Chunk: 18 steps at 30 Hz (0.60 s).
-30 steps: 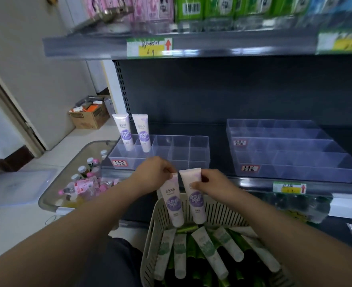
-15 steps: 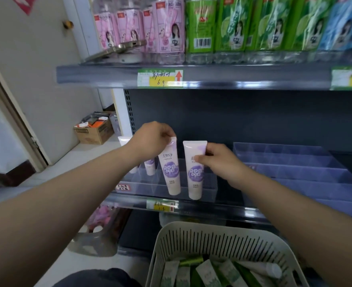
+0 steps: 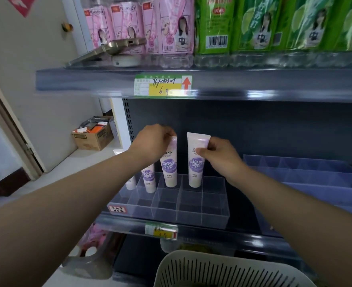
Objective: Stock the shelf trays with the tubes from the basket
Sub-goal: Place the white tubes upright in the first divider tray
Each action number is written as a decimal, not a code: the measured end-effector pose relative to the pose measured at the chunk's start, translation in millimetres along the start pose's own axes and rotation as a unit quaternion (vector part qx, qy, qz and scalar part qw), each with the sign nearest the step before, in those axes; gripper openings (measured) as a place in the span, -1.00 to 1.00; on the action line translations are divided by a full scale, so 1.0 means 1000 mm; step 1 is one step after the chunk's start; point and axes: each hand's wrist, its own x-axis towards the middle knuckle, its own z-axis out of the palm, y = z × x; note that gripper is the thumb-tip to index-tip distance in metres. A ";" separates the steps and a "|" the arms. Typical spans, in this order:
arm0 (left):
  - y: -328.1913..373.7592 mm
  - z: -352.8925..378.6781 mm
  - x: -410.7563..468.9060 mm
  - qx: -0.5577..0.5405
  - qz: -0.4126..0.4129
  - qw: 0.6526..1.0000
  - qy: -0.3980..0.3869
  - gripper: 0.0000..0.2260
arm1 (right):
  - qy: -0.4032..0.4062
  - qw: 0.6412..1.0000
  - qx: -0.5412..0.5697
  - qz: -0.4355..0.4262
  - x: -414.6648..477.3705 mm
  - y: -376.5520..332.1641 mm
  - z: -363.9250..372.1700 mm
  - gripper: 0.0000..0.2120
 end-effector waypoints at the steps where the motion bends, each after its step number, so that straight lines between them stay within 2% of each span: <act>1: -0.003 0.004 0.002 0.001 0.000 1.000 0.000 -0.74 | -0.001 1.000 -0.001 0.002 0.003 0.003 0.002 -0.85; 18: -0.026 0.051 0.013 0.016 0.014 0.997 -0.072 -0.76 | -0.025 0.999 -0.010 0.038 0.022 0.052 0.028 -0.80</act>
